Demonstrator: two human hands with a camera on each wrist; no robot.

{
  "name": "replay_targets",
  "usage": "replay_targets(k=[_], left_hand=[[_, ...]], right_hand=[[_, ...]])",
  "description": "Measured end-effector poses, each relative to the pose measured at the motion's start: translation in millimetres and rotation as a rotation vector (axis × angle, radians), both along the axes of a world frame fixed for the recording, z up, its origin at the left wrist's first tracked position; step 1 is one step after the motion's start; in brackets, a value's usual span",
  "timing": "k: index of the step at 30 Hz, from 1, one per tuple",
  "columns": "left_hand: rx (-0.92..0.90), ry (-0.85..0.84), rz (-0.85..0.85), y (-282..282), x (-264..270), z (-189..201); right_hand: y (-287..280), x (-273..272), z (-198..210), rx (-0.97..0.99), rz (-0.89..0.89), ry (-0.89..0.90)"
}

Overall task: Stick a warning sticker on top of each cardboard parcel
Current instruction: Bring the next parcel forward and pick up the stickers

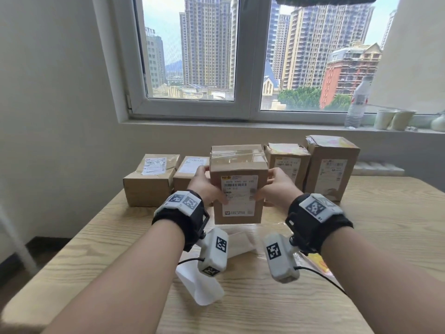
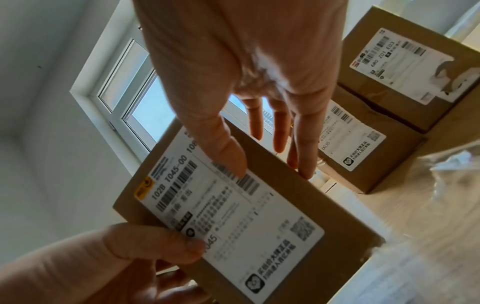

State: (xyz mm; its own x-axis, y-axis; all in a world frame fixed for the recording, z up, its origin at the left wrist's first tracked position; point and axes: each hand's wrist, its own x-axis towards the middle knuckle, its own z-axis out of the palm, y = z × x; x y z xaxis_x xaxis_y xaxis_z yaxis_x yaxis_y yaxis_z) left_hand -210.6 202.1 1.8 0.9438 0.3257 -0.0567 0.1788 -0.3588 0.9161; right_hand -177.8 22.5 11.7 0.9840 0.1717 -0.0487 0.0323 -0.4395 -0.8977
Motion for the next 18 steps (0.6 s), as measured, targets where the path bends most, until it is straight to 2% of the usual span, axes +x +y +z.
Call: replay_targets(k=[6, 18], left_hand=[[0.031, 0.106, -0.016, -1, -6, -7], [0.085, 0.179, 0.0, -2, -12, -8]], right_hand=[[0, -6, -15, -0.016, 0.039, 0.043], [0, -3, -23, -0.077, 0.028, 0.017]])
